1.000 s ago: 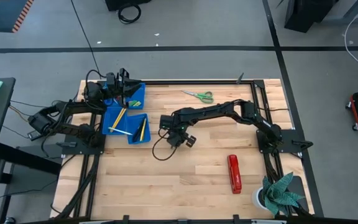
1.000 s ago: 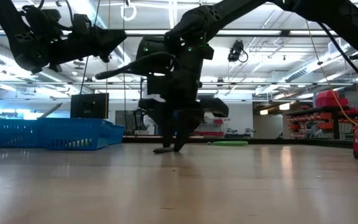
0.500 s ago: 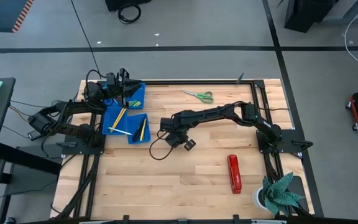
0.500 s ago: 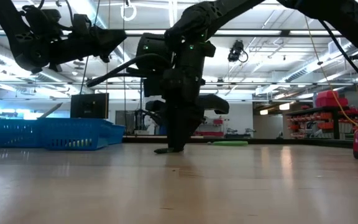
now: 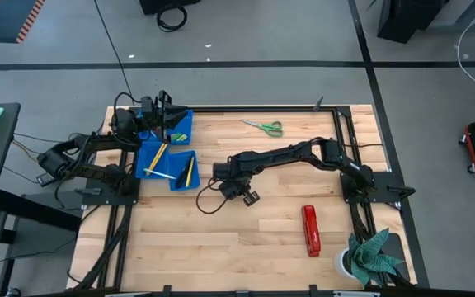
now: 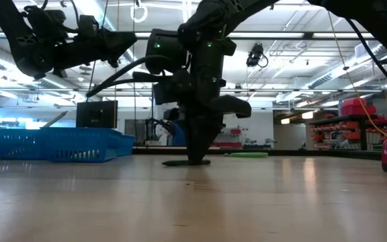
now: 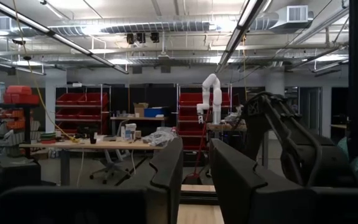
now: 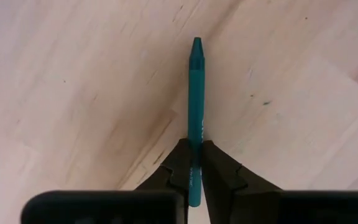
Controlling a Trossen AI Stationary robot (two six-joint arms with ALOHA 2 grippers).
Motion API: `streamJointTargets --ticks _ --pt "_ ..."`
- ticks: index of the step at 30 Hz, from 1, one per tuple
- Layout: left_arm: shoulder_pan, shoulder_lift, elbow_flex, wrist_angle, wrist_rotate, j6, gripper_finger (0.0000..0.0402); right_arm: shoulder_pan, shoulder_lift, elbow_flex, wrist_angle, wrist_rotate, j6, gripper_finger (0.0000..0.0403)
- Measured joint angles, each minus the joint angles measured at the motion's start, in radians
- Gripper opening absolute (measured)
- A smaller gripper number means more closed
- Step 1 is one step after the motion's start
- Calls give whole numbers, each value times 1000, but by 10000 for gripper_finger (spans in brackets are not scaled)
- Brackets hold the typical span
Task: Sort crayons/erasers/pens/pencils in bins
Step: Put the green crayon into the top left blue bin
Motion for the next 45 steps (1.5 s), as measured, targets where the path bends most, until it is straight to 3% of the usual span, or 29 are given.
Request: streamJointTargets --ticks 10,21,23,29,32,34,38,45 --pt "0 0 0 0 0 1 83 13 12 157 -114 -46 73 30" --pt "0 0 0 1 12 21 87 15 8 304 -327 5 185 29" --pt "0 0 0 18 64 84 85 13 8 338 -373 25 200 29" --pt "-1 0 -1 31 384 263 83 13 5 444 -458 88 213 30" --pt "0 0 -1 30 419 273 86 13 5 518 -491 128 231 30" --pt "3 0 -6 28 419 309 88 15 5 574 -495 160 238 30" --pt "14 0 -34 27 421 391 86 27 -85 540 -395 230 221 30" --pt "5 0 -47 24 417 415 92 26 -194 538 -189 249 178 30"
